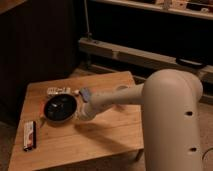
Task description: Push the ceramic bowl across the table
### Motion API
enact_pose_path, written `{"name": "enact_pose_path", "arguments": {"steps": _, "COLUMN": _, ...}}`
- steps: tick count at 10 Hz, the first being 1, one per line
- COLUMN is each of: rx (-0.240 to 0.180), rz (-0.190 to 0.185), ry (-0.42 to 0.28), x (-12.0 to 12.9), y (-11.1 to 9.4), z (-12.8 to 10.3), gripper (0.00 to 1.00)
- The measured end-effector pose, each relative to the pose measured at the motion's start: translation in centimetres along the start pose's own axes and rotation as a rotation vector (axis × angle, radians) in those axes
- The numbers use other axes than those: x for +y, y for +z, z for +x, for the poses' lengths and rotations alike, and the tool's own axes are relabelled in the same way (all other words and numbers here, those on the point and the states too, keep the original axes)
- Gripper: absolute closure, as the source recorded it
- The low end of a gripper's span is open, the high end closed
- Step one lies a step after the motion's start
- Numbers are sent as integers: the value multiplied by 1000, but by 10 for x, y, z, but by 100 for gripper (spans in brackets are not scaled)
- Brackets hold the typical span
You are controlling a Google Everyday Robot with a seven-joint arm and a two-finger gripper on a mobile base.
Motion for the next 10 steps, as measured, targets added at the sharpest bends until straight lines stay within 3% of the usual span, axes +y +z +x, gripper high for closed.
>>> {"name": "enact_pose_path", "arguments": {"steps": 10, "rx": 25, "rz": 8, "ry": -19, "x": 27, "y": 20, "z": -17, "gripper": 100}}
